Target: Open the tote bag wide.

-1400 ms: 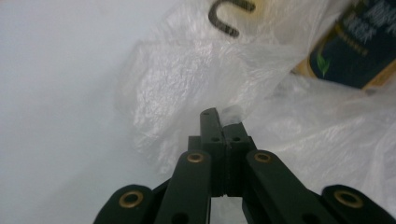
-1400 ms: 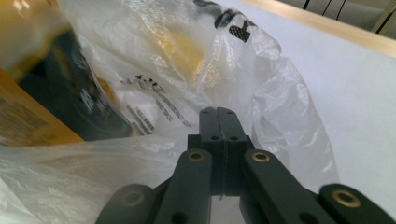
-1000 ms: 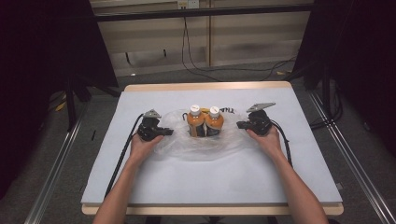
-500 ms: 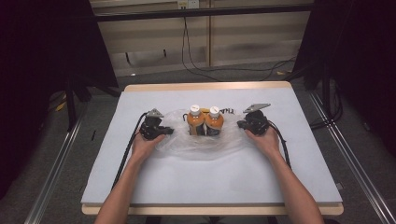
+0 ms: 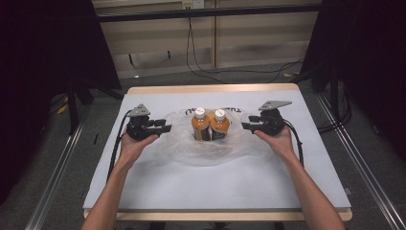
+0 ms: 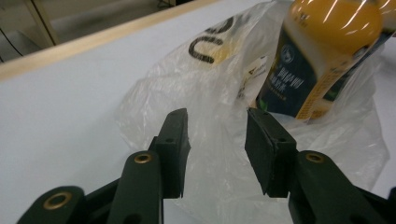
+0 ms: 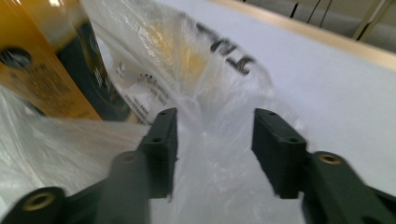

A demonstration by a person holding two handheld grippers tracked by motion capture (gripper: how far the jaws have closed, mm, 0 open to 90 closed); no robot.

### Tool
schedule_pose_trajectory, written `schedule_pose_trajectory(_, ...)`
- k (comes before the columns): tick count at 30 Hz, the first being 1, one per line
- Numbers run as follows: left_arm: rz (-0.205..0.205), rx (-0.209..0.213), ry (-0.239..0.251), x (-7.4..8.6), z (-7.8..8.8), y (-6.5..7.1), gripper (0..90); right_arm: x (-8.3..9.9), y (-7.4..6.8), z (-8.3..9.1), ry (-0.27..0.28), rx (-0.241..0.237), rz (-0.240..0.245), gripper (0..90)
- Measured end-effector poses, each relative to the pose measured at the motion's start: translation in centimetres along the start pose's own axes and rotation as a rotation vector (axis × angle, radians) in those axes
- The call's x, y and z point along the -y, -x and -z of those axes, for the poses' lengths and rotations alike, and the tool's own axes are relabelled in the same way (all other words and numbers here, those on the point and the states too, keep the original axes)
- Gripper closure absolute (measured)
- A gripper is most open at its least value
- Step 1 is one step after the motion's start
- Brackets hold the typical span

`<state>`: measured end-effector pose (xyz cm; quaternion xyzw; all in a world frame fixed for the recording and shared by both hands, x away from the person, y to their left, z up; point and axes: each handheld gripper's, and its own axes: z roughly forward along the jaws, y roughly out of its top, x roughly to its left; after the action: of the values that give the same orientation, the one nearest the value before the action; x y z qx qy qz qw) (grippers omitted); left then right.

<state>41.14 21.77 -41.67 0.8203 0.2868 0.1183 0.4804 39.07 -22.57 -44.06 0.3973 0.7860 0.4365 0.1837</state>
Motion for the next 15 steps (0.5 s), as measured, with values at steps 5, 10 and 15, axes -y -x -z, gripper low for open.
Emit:
schedule_pose_trajectory(5,-0.038,0.009,0.043,-1.5,1.2,1.1,55.2,-1.2,-0.3,1.3,0.033,-0.022,0.013,48.0)
schedule_pose_trajectory(10,-0.061,0.060,0.078,-2.3,1.6,1.9,60.3,-2.2,-1.0,2.2,0.067,-0.046,0.023,53.4)
schedule_pose_trajectory(15,-0.102,0.115,-0.007,-2.7,-0.9,2.7,78.7,-2.8,-1.9,1.5,0.030,-0.127,0.065,79.3)
